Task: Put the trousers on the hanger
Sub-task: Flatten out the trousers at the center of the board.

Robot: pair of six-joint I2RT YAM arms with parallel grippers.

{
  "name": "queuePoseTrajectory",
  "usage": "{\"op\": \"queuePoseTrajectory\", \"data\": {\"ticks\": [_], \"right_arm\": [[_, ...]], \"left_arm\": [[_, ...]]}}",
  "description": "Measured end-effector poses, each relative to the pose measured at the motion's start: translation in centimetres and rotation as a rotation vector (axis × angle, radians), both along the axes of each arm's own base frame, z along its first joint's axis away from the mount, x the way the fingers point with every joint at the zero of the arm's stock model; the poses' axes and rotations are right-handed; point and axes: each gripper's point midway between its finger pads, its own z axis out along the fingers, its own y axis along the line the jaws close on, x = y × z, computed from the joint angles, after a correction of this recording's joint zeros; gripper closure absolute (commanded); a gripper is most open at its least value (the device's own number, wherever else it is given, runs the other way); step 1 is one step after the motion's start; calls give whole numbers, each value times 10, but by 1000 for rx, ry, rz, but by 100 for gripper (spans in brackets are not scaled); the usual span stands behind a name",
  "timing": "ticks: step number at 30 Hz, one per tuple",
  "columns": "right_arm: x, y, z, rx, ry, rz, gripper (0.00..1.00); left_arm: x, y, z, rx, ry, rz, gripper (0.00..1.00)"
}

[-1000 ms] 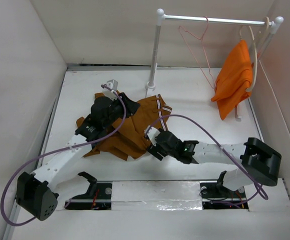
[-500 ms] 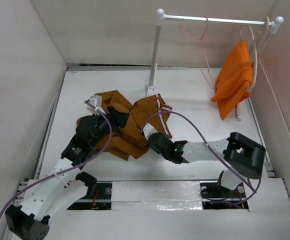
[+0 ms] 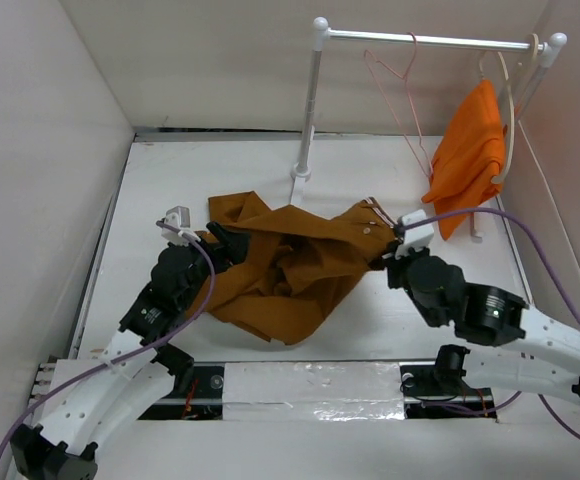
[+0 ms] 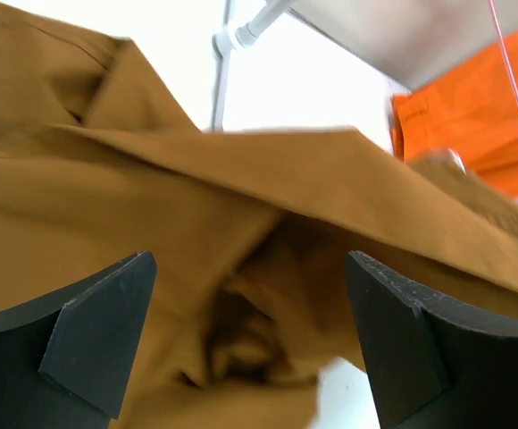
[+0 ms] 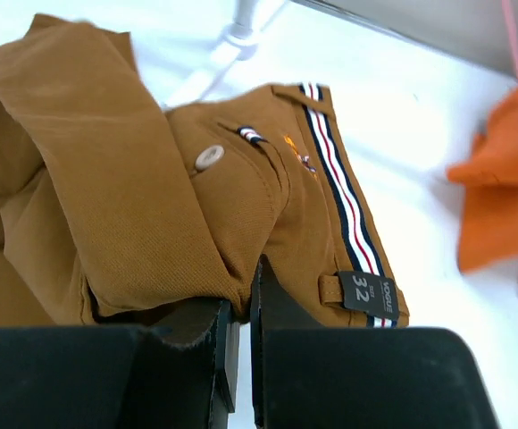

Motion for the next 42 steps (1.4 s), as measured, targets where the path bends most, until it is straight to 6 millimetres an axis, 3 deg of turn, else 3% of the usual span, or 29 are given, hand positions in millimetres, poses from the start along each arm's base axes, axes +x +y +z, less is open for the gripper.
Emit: {"op": "queuePoseTrajectory", "data": {"ticks": [3, 6, 11, 13, 20, 23, 30, 38, 42], "right_arm": [[-10, -30, 1, 28, 16, -44, 100], [-17, -49, -7, 39, 35, -79, 100], [-22, -65, -15, 38, 50, -107, 100], [-21, -66, -17, 26, 56, -114, 100], [-21, -68, -22, -2, 68, -122, 100], [-20, -70, -22, -5, 67, -132, 100], [-9, -83, -8, 7, 37, -189, 100], [8, -85, 0, 28, 25, -192, 100], [9, -87, 3, 35, 14, -174, 100]], "left_arm": [[2, 6, -5, 5, 15, 41, 11], [7, 9, -22, 29, 65, 76, 12], [9, 23, -86, 110, 218, 169, 8], [6, 34, -104, 142, 257, 216, 6], [12, 61, -112, 188, 297, 383, 13], [15, 81, -113, 166, 320, 476, 14], [13, 117, -105, 85, 319, 629, 22], [-3, 166, -172, 125, 610, 832, 27], [-4, 170, -178, 98, 639, 844, 28]]}}
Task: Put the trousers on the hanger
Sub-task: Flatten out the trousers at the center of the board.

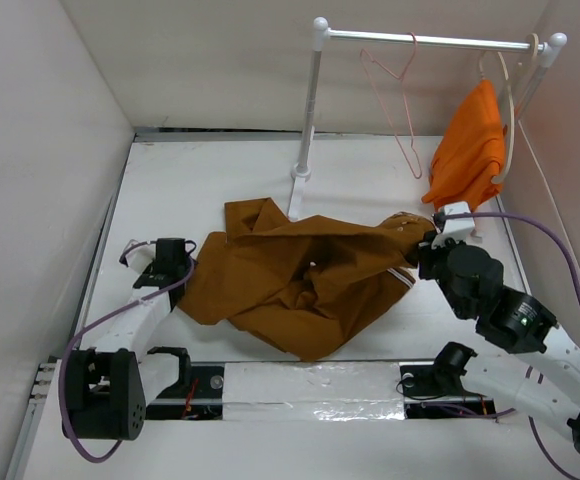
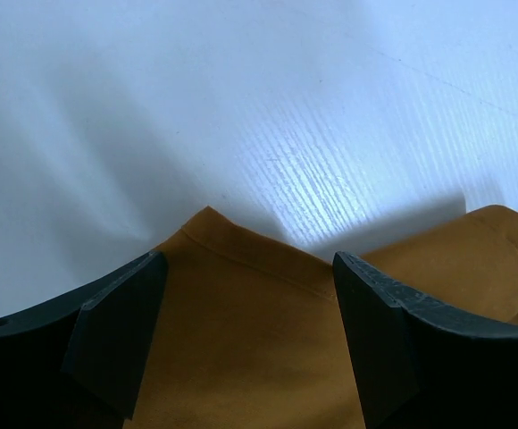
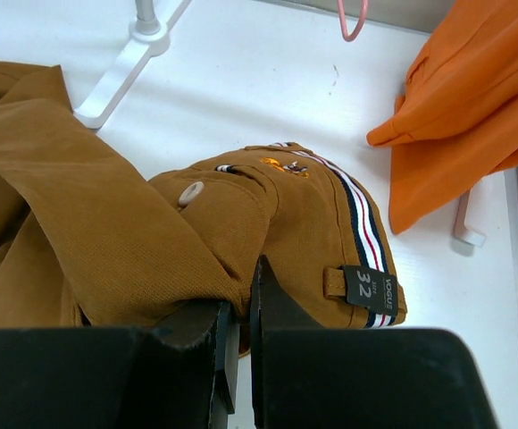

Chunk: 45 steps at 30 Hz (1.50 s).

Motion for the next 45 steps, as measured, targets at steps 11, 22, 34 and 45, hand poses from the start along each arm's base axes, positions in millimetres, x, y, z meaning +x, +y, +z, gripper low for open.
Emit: {"op": "queuePoseTrajectory", "data": {"ticks": [11, 22, 34, 45], "right_arm": [[2, 15, 0, 12, -11, 93, 100], [-16, 102, 31, -21, 1, 399, 100], [-161, 234, 154, 30, -141, 780, 100], [-21, 27, 77, 119, -118, 75, 100]], "left_arm": [[11, -19, -7, -82, -26, -98, 100], [65, -13, 244, 14, -561, -144, 100], [2, 31, 446, 227, -924, 28, 100], [162, 0, 353, 265, -648, -196, 100]]}}
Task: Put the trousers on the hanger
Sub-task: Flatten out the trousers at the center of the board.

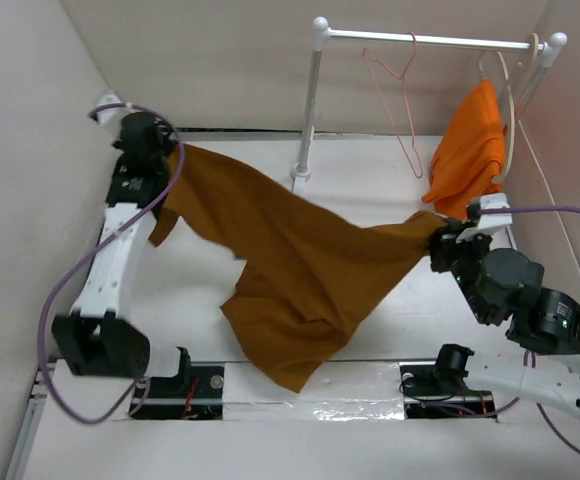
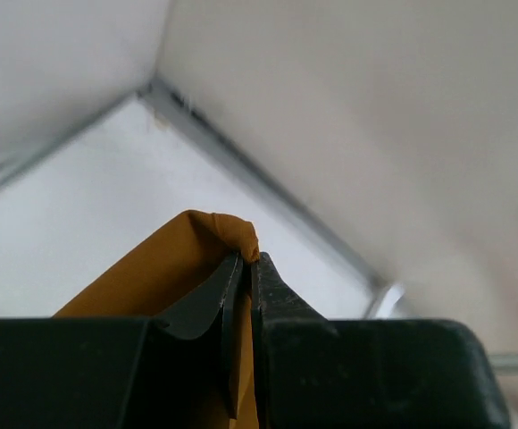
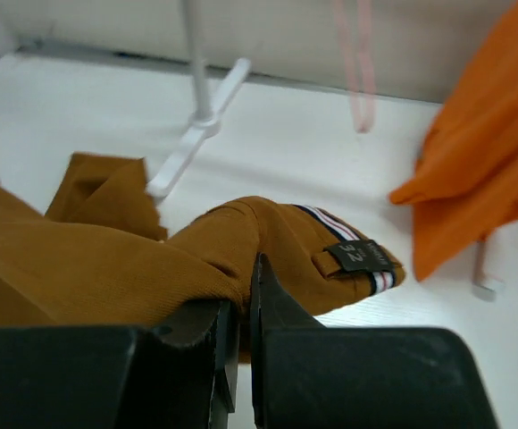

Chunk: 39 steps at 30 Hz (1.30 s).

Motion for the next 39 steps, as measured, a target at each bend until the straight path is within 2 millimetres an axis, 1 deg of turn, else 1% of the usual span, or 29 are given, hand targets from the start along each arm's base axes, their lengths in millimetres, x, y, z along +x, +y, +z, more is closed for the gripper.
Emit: {"op": "queuePoseTrajectory", "data": {"ticks": [1, 2, 3, 4, 5, 6, 7, 8, 10, 12, 13, 14, 16, 17, 19, 20, 22, 23, 24, 25, 26, 28, 30, 31, 33, 34, 35, 38, 39], "right_arm": [[2, -13, 1, 18, -6, -38, 100], [5, -18, 4, 32, -9, -55, 100], [13, -26, 3, 25, -5, -108, 100], [20, -28, 1, 9, 4, -135, 100], [28, -24, -4, -14, 24, -144, 100], [39, -17, -14, -48, 54, -148, 100], [48, -9, -25, -84, 85, -144, 100], [56, -2, -36, -116, 113, -136, 100], [69, 14, -68, -178, 176, -106, 100], [71, 21, -96, -226, 230, -70, 100], [70, 22, -103, -236, 244, -56, 100], [69, 23, -105, -236, 245, -45, 100], [66, 22, -97, -214, 224, -27, 100], [64, 21, -91, -198, 209, -20, 100], [61, 20, -79, -176, 180, -9, 100], [60, 19, -74, -168, 168, -6, 100], [60, 17, -66, -161, 151, -4, 100], [60, 17, -64, -160, 146, -4, 100], [60, 16, -63, -160, 144, -4, 100], [61, 15, -62, -161, 143, -4, 100], [61, 14, -61, -162, 142, -6, 100], [62, 11, -61, -165, 143, -9, 100], [61, 9, -61, -164, 143, -9, 100], [61, 9, -60, -163, 142, -5, 100], [61, 8, -60, -160, 142, -1, 100], [61, 8, -60, -158, 141, -1, 100], [61, 8, -59, -156, 140, 2, 100], [60, 7, -57, -147, 136, 5, 100], [60, 5, -56, -145, 134, 2, 100]], "left_arm": [[18, -9, -26, 11, 62, -29, 99], [33, -20, -55, 21, 131, -65, 82], [45, -31, -83, 35, 199, -100, 71], [53, -40, -107, 38, 259, -127, 58], [60, -48, -128, 43, 307, -151, 34], [63, -53, -144, 48, 345, -165, 26], [62, -56, -158, 46, 374, -171, 22], [57, -55, -171, 40, 399, -169, 22], [41, -53, -186, 19, 424, -159, 26], [15, -56, -195, -24, 410, -162, 32], [-2, -59, -197, -42, 385, -165, 38], [-19, -65, -199, -66, 353, -178, 52], [-58, -88, -209, -107, 301, -247, 64], [-75, -101, -220, -125, 290, -290, 72], [-100, -121, -245, -145, 311, -355, 70], [-108, -127, -260, -147, 340, -372, 65], [-119, -140, -288, -131, 420, -394, 58], [-123, -143, -303, -119, 470, -393, 50], [-126, -147, -314, -111, 509, -397, 47], [-128, -150, -324, -107, 540, -395, 44], [-130, -150, -330, -104, 560, -390, 36], [-128, -149, -338, -106, 577, -375, 35], [-125, -151, -345, -106, 587, -367, 37], [-123, -152, -349, -103, 600, -364, 38], [-118, -155, -359, -96, 628, -361, 45], [-112, -157, -359, -94, 619, -355, 50], [-106, -161, -359, -98, 618, -358, 65], [-93, -166, -361, -101, 620, -348, 81], [-92, -165, -362, -100, 622, -345, 83]]}}
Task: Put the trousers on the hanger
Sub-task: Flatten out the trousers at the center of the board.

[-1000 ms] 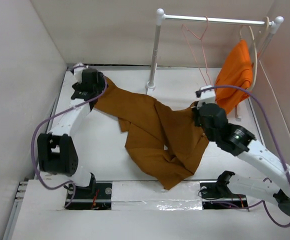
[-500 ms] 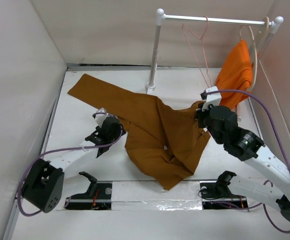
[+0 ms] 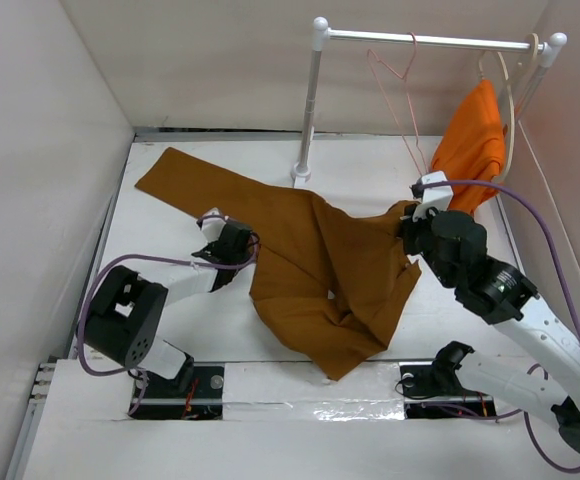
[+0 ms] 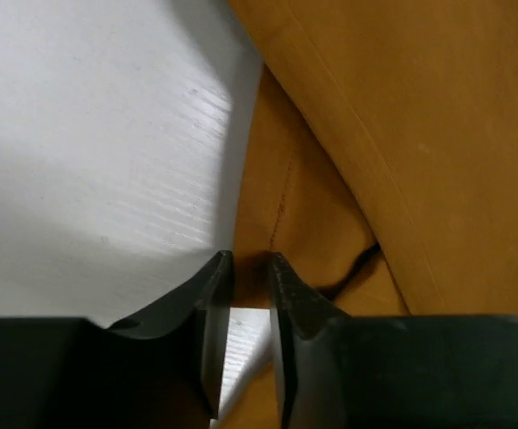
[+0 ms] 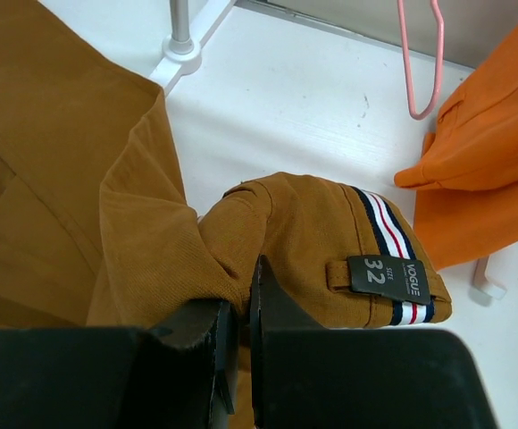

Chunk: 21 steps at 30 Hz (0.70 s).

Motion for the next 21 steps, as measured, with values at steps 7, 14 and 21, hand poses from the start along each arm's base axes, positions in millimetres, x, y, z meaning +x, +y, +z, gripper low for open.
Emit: {"op": "queuePoseTrajectory", "data": {"ticks": [7, 14, 21], "right_arm": [[3, -8, -15, 3, 14, -23, 100], [22, -40, -46, 5, 63, -141, 100], [36, -101, -77, 47, 96, -361, 100]], "left_arm": [[8, 27, 25, 13, -49, 65, 100], [-12, 31, 165, -87, -322, -14, 100], [-81, 90, 360, -97, -711, 51, 100]]}}
